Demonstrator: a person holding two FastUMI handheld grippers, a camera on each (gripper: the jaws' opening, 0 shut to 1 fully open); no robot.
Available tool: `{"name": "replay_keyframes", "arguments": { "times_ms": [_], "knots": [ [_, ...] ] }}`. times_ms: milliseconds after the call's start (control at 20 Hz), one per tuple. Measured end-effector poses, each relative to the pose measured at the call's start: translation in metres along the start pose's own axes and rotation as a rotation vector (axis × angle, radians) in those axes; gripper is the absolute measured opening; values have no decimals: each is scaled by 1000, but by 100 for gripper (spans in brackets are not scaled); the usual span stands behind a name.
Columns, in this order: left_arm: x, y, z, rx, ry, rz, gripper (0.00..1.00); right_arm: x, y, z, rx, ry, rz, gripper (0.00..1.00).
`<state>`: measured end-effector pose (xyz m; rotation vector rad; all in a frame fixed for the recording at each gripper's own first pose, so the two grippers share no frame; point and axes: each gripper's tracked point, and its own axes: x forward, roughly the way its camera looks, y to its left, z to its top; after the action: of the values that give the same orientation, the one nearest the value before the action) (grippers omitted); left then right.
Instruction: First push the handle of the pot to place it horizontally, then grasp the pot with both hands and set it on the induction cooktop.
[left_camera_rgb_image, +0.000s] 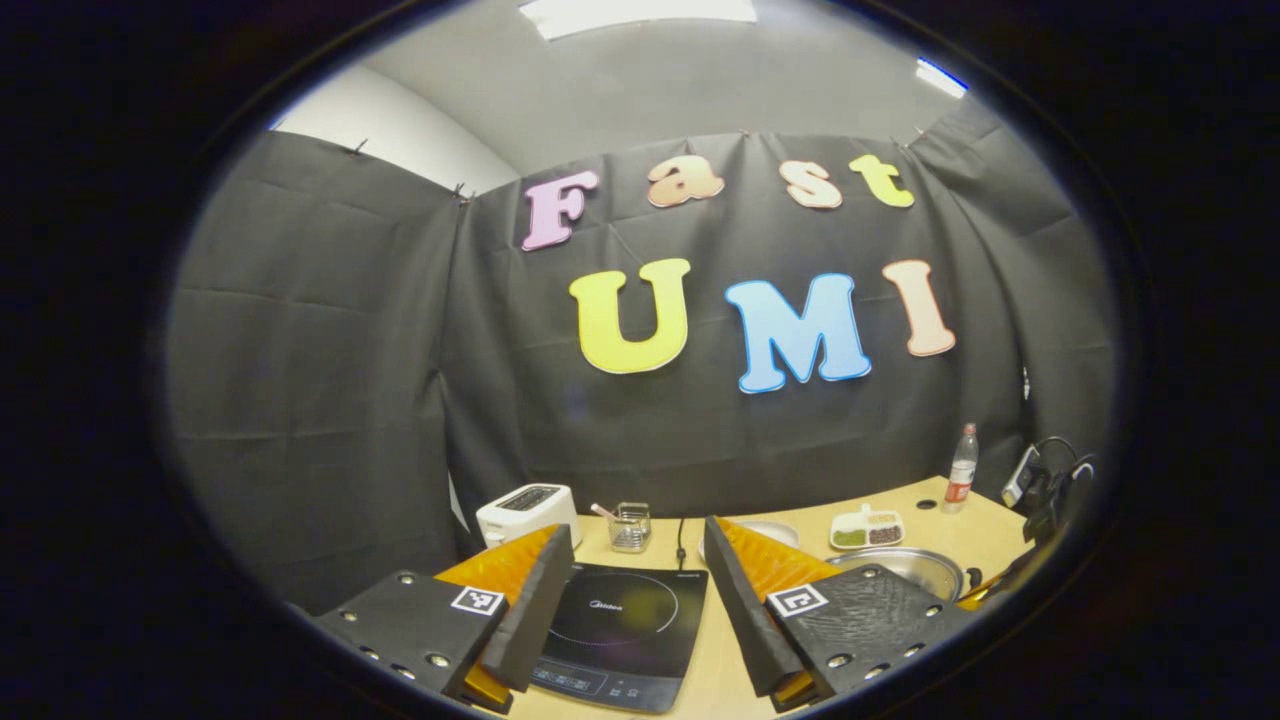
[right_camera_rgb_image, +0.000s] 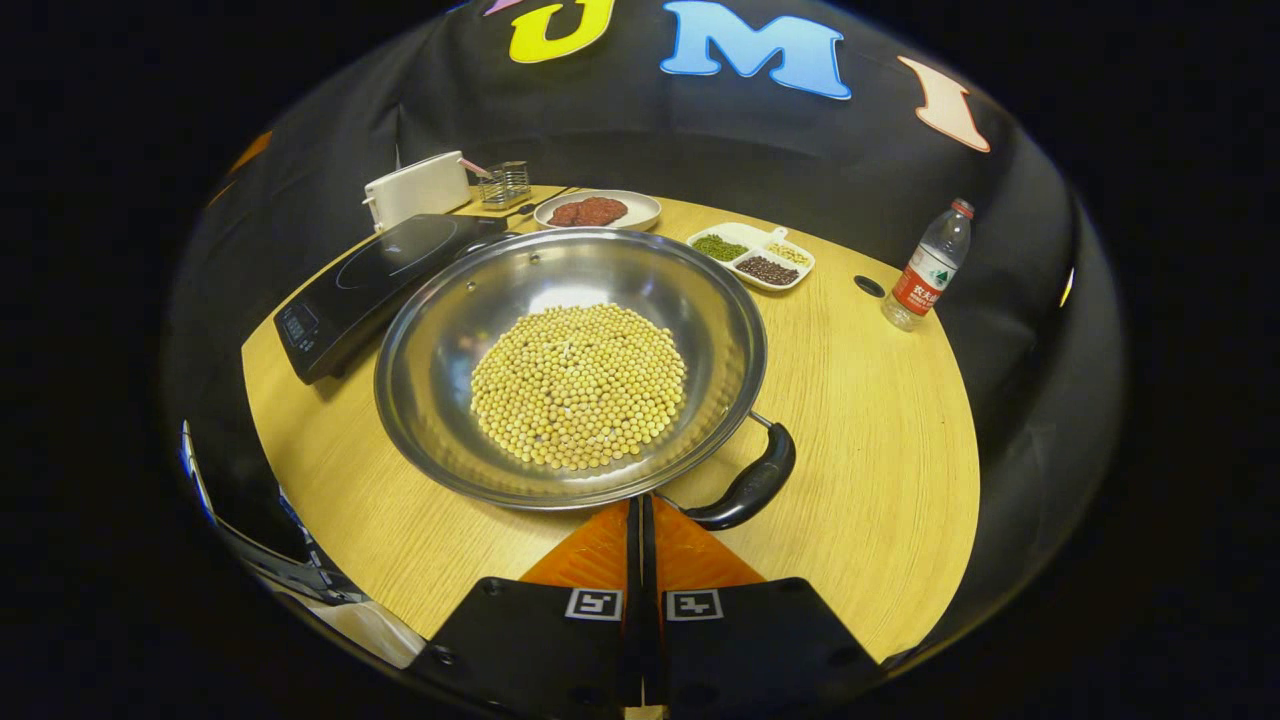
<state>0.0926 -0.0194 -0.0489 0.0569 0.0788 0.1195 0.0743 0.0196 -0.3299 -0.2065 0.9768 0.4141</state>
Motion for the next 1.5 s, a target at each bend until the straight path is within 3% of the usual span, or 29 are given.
{"name": "replay_keyframes", "arguments": {
  "times_ms": [900,1150,1500],
  "knots": [
    [22,-20,-20,20,52,34,80,32,-53,31,46,-2,-43,2],
    [24,-19,-31,19,75,38,80,38,-63,41,69,-24,-84,2],
    [29,-27,-48,0,104,0,77,11,-67,57,114,-119,-123,5]
  ]
}}
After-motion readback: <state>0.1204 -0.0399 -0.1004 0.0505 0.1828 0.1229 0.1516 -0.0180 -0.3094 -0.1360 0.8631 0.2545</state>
